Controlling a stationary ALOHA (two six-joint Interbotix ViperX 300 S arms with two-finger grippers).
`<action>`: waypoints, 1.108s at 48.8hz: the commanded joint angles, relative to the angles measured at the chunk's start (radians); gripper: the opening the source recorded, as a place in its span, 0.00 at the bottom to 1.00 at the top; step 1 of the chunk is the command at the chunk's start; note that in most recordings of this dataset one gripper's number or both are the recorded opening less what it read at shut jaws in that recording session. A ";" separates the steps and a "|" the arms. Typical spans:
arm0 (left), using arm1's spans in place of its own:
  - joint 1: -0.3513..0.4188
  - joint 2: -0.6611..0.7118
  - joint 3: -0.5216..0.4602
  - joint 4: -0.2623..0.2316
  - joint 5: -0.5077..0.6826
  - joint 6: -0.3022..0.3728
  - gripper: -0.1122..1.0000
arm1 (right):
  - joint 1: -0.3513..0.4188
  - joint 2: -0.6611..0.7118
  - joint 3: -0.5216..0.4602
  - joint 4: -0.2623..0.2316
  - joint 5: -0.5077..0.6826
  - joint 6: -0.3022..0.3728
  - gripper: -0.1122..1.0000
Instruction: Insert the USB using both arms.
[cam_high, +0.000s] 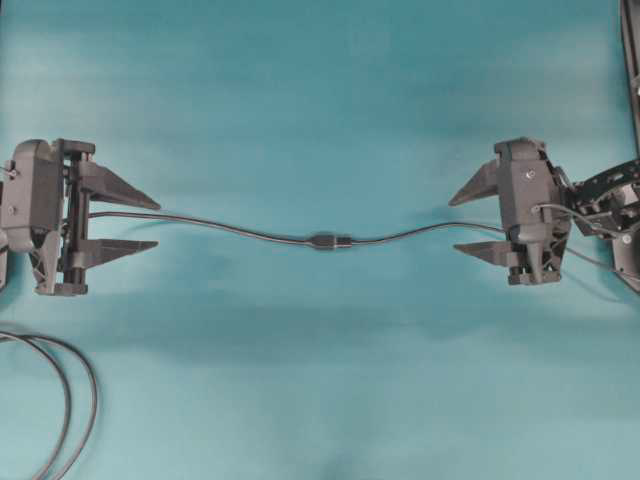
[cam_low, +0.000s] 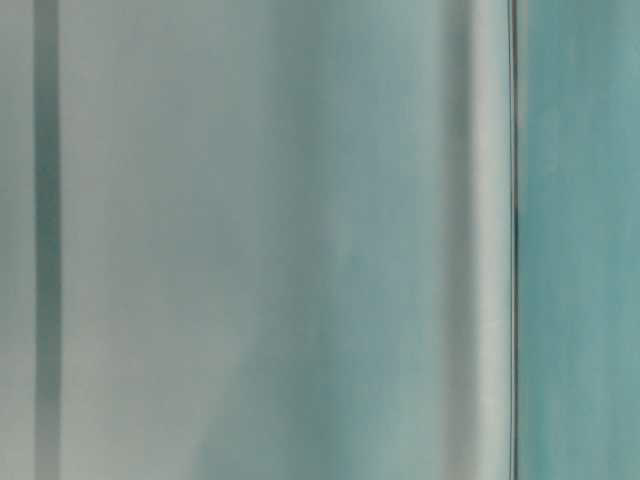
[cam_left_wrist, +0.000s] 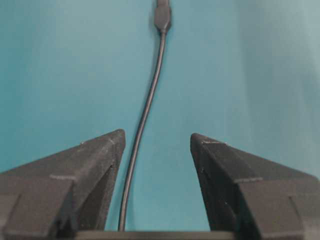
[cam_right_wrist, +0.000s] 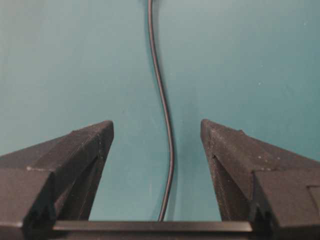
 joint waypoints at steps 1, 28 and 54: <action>-0.003 0.002 -0.002 0.005 -0.021 0.017 0.75 | -0.002 -0.003 -0.012 -0.002 -0.008 0.000 0.76; 0.054 -0.049 0.031 0.005 -0.074 0.023 0.75 | -0.084 -0.146 0.000 -0.002 0.083 -0.015 0.76; 0.084 -0.147 0.072 0.005 -0.084 0.017 0.75 | -0.124 -0.158 0.018 -0.002 0.040 -0.067 0.76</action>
